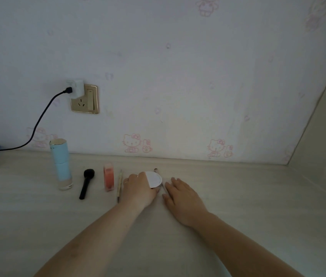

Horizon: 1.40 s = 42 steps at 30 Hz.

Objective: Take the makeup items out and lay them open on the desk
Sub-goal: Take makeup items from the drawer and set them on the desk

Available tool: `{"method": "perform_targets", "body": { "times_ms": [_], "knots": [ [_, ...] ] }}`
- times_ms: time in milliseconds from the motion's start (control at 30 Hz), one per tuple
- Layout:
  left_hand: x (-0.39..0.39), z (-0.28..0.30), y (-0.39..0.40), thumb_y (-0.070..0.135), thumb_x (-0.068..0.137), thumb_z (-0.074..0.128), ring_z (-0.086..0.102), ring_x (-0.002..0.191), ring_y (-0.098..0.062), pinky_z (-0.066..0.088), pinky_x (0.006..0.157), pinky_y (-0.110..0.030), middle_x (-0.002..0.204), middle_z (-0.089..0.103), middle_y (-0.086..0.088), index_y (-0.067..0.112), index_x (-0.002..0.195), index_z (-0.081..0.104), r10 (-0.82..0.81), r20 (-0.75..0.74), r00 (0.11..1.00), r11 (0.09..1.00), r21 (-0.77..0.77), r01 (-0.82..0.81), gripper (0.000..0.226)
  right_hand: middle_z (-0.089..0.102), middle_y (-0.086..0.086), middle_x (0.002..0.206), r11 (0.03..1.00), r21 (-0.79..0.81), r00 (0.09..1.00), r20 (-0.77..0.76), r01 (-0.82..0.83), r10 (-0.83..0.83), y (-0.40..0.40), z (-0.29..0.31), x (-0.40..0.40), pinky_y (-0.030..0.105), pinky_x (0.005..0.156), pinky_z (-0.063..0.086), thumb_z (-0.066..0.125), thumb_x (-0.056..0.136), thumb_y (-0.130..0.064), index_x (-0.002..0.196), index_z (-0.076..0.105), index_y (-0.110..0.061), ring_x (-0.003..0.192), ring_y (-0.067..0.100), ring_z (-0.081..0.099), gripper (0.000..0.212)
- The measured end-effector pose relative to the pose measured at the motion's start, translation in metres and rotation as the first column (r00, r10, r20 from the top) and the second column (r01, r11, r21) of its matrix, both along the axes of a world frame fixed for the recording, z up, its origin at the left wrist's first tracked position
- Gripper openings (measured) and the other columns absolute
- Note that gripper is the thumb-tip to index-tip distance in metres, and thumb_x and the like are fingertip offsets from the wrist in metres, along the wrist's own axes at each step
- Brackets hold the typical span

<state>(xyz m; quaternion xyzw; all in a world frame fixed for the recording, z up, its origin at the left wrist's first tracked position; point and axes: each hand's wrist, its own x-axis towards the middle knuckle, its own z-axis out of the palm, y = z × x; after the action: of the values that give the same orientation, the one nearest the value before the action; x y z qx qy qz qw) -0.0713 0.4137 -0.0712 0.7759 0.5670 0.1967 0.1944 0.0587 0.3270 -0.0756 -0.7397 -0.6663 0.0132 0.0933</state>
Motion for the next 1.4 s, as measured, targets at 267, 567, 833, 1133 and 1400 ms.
{"method": "perform_targets", "body": {
  "times_ms": [267, 567, 833, 1133, 1400],
  "knots": [
    [-0.005, 0.009, -0.011, 0.05, 0.074, 0.065, 0.048, 0.12, -0.03, 0.041, 0.097, -0.036, 0.127, 0.054, -0.01, 0.015, 0.127, 0.049, 0.002, 0.143, 0.99, 0.998, 0.063, -0.011, 0.066, 0.034, 0.0, 0.15, 0.988, 0.153, 0.994, -0.108, 0.024, -0.007, -0.011, 0.009, -0.001, 0.027, 0.113, 0.022, 0.038, 0.097, -0.04, 0.141, 0.038, -0.022, 0.138, 0.016, 0.029, 0.048],
    [-0.024, 0.039, -0.11, 0.026, 0.083, 0.066, 0.042, 0.125, -0.01, 0.035, 0.107, -0.031, 0.127, 0.05, 0.011, 0.022, 0.125, 0.053, -0.315, 0.389, 0.865, 0.943, 0.231, 0.24, 0.044, 0.06, -0.001, 0.118, 0.901, 0.429, 0.968, -0.247, 0.07, 0.043, -0.101, 0.043, 0.016, 0.027, 0.091, 0.046, 0.057, 0.089, -0.024, 0.116, 0.062, -0.021, 0.11, 0.016, 0.057, 0.028],
    [-0.027, 0.05, -0.246, 0.031, 0.087, 0.061, 0.043, 0.107, 0.017, 0.033, 0.087, -0.003, 0.111, 0.049, 0.028, 0.036, 0.114, 0.056, -0.677, 0.259, 0.689, 0.735, 0.192, 0.65, 0.028, 0.06, -0.001, 0.118, 0.927, 0.374, 0.992, -0.121, 0.022, 0.025, -0.27, 0.055, 0.033, 0.02, 0.089, 0.041, 0.053, 0.086, -0.029, 0.113, 0.064, -0.02, 0.107, 0.014, 0.059, 0.031],
    [-0.006, 0.02, -0.367, 0.034, 0.086, 0.062, 0.047, 0.106, 0.009, 0.031, 0.085, 0.001, 0.112, 0.054, 0.021, 0.03, 0.116, 0.059, -0.873, 0.121, 0.472, 0.485, 0.125, 0.865, 0.03, 0.06, 0.006, 0.12, 0.976, 0.214, 0.998, -0.057, 0.029, -0.017, -0.432, 0.028, 0.038, 0.027, 0.093, 0.047, 0.05, 0.085, -0.029, 0.108, 0.067, -0.016, 0.11, 0.019, 0.058, 0.031],
    [-0.001, 0.003, -0.44, 0.047, 0.088, 0.054, 0.041, 0.115, 0.004, 0.034, 0.096, -0.017, 0.122, 0.046, 0.023, 0.037, 0.128, 0.048, -0.972, -0.021, 0.236, 0.237, -0.059, 0.97, 0.042, 0.053, -0.019, 0.12, 0.994, -0.098, 0.989, -0.134, 0.057, -0.07, -0.513, 0.005, 0.029, 0.019, 0.092, 0.045, 0.049, 0.084, -0.051, 0.115, 0.059, -0.036, 0.107, -0.002, 0.054, 0.036]
  ]
}}
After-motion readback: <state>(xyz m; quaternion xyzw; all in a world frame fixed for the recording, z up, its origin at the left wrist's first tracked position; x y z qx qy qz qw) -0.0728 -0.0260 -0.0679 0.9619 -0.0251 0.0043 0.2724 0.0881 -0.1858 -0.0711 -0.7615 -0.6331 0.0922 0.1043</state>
